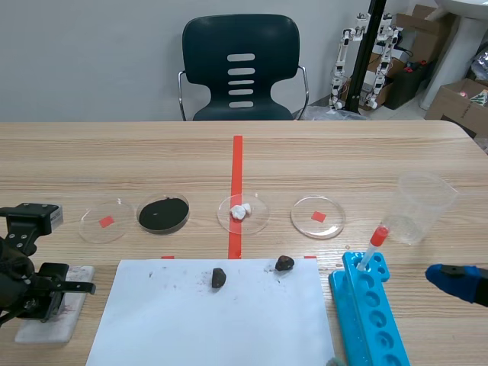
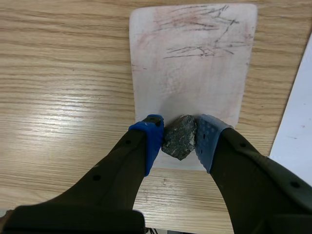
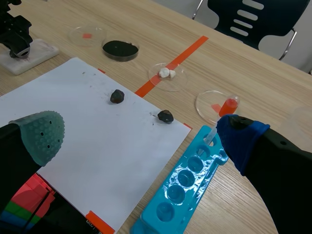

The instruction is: Rub the mineral on the streak plate below the first streak

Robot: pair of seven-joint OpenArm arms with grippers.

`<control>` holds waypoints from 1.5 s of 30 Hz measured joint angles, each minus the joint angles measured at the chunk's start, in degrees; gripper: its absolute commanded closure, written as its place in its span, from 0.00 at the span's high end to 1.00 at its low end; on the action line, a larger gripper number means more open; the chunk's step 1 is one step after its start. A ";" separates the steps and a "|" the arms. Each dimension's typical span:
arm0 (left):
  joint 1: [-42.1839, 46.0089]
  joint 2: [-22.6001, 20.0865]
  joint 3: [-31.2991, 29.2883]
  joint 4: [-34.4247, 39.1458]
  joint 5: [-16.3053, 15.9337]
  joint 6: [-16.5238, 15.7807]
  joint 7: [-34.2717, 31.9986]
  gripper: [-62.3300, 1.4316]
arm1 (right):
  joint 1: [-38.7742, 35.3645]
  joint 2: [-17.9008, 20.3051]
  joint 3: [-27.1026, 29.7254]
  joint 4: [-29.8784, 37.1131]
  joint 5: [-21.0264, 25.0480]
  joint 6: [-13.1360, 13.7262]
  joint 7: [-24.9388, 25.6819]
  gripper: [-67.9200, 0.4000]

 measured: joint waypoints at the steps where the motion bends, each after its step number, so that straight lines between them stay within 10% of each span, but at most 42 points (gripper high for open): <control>1: 0.00 0.04 0.00 0.00 0.92 0.52 0.11 0.20 | 0.00 0.00 0.00 0.00 0.00 0.00 0.02 1.00; 9: 0.00 -0.26 -0.02 -0.13 1.38 0.94 0.15 0.20 | 0.00 0.00 0.00 0.00 0.00 0.02 0.00 1.00; 22: 0.02 -1.44 -0.57 -0.59 -16.15 -7.30 -0.50 0.20 | 0.00 0.00 0.00 0.00 0.00 0.02 0.02 1.00; 45: 16.63 -2.27 -9.53 24.41 -6.43 -7.72 -32.09 0.20 | 0.00 0.00 0.00 0.00 0.00 0.02 0.02 1.00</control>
